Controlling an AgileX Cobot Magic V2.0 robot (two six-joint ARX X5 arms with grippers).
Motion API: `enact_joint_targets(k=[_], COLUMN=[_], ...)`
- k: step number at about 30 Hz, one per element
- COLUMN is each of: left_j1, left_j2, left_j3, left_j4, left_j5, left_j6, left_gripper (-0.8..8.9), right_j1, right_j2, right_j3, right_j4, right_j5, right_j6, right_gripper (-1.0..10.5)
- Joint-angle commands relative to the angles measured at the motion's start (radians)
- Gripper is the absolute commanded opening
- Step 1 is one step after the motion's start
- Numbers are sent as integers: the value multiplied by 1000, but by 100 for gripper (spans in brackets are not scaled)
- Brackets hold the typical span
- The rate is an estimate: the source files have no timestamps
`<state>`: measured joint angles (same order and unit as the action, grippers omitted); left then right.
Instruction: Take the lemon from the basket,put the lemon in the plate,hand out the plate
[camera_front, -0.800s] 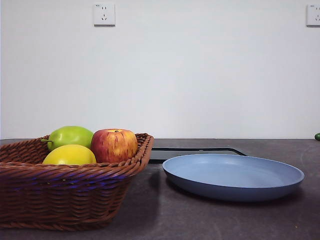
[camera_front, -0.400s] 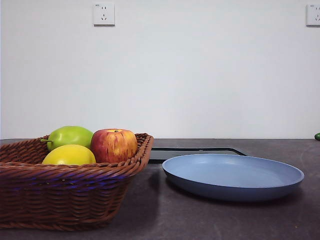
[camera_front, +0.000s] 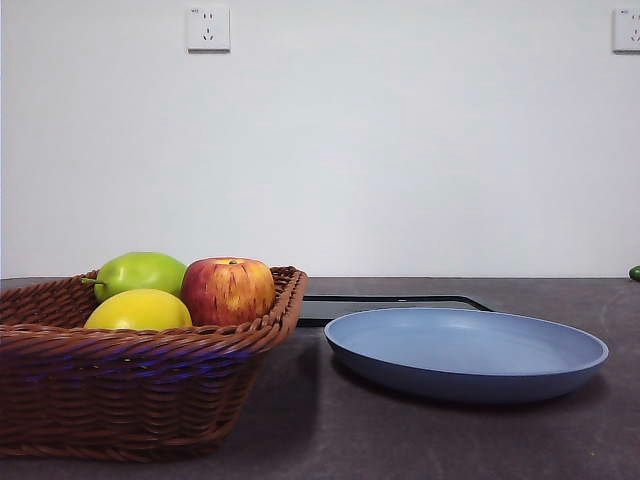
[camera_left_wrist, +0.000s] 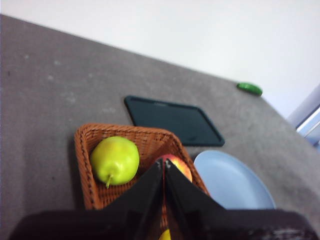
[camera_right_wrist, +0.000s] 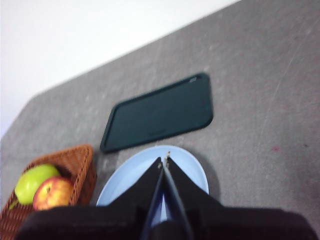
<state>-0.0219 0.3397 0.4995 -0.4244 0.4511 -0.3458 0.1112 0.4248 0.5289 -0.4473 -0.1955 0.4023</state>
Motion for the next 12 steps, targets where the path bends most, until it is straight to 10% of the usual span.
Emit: enact_joint_targets(k=[1,12], left_j1=[2,-14], left_j2=[84,343], left_j3=[72,308], left_j4=[-58,-293], left_j5=[21,86], left_j6=[91,250], left_gripper=[7,6], right_j1=[1,1], right_j2=[89,413], right_j3=[80,317], right_j4=[-51,-284], right_j5=[-16,-18], right_j6=[-77,-318], right_gripper=[4,4])
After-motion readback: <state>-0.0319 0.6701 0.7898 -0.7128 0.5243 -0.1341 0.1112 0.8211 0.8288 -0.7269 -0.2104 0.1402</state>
